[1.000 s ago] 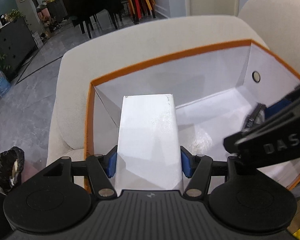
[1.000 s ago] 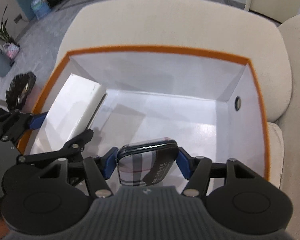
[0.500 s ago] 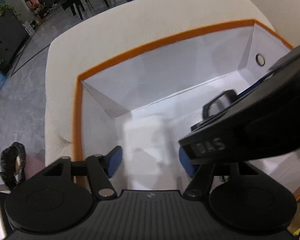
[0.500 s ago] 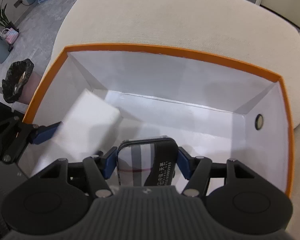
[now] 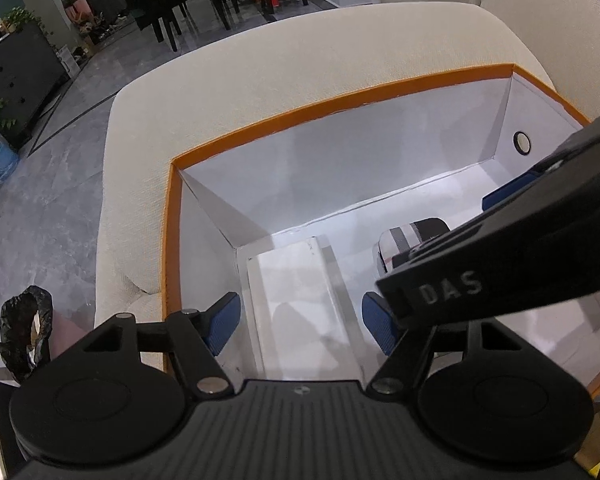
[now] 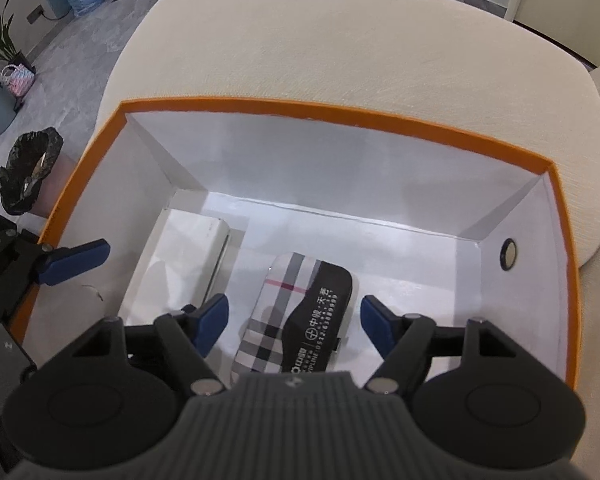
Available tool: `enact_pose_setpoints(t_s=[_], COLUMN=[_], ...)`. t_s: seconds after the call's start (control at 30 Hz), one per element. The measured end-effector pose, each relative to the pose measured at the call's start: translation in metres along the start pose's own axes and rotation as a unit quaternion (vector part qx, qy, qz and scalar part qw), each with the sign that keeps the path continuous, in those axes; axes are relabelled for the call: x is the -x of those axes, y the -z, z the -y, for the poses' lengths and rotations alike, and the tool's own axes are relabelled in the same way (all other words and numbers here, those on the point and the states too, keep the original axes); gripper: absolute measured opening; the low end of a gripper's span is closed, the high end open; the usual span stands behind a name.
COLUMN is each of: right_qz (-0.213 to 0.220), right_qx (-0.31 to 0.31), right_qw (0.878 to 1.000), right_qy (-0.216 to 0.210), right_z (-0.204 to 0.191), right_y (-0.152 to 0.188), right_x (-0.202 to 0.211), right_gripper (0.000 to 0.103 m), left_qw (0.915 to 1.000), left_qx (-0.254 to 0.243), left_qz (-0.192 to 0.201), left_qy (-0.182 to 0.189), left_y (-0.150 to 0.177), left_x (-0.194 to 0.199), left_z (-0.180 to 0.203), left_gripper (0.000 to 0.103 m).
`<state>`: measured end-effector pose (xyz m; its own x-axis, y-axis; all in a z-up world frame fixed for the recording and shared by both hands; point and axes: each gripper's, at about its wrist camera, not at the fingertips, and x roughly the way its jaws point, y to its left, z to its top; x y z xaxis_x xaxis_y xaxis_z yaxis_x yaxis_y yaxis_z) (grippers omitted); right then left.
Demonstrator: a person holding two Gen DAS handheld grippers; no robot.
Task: Organize rigid objects
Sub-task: 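Lower the white box and plaid case into the orange box and release both, then withdraw both tools from the orange box back toward the remaining items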
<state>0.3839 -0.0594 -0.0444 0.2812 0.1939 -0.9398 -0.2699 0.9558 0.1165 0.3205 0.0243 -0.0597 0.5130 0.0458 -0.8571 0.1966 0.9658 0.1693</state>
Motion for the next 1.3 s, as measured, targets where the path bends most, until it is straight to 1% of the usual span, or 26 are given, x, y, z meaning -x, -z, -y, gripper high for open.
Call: enact_pose_setpoints(t_s=[0.1, 0.2, 0.33, 0.47, 0.63, 0.77, 0.9, 1.0, 1.1, 1.2, 1.3], right_qz=[0.014, 0.033, 0.067, 0.101, 0.147, 0.174, 0.18, 0.182, 0.187, 0.189, 0.19], right_qx=[-0.004, -0.012, -0.03, -0.04, -0.039, -0.036, -0.048, -0.055, -0.062, -0.067, -0.063], right_qw=[1.0, 0.999, 0.997, 0.994, 0.988, 0.984, 0.982, 0.981, 0.98, 0.98, 0.98], right_qy=[0.0, -0.003, -0.021, -0.033, -0.033, -0.028, -0.037, -0.034, -0.023, -0.014, -0.009], right_z=[0.002, 0.003, 0.007, 0.011, 0.014, 0.019, 0.026, 0.03, 0.031, 0.032, 0.03], right_y=[0.003, 0.008, 0.019, 0.035, 0.068, 0.105, 0.142, 0.166, 0.188, 0.207, 0.225], right_x=[0.009, 0.023, 0.051, 0.086, 0.132, 0.159, 0.167, 0.166, 0.166, 0.164, 0.161], right_gripper=[0.072, 0.073, 0.073, 0.073, 0.076, 0.077, 0.077, 0.077, 0.077, 0.081, 0.081], left_qw=[0.9996, 0.9991, 0.9979, 0.9954, 0.993, 0.9916, 0.9908, 0.9917, 0.991, 0.9886, 0.9875], left_qx=[0.024, 0.035, 0.043, 0.057, 0.049, 0.048, 0.046, 0.037, 0.048, 0.065, 0.071], left_qz=[0.008, 0.021, 0.048, 0.075, 0.105, 0.118, 0.124, 0.12, 0.119, 0.124, 0.127], left_qy=[0.01, 0.007, 0.008, 0.018, 0.021, 0.022, 0.027, 0.027, 0.038, 0.055, 0.06], left_y=[0.001, 0.004, 0.006, 0.012, 0.028, 0.047, 0.072, 0.094, 0.114, 0.135, 0.152], left_x=[0.006, 0.018, 0.046, 0.076, 0.115, 0.137, 0.149, 0.154, 0.156, 0.158, 0.158], left_z=[-0.005, -0.006, -0.004, 0.001, 0.011, 0.016, 0.02, 0.027, 0.027, 0.025, 0.025], left_gripper=[0.082, 0.081, 0.081, 0.081, 0.081, 0.081, 0.082, 0.082, 0.082, 0.082, 0.082])
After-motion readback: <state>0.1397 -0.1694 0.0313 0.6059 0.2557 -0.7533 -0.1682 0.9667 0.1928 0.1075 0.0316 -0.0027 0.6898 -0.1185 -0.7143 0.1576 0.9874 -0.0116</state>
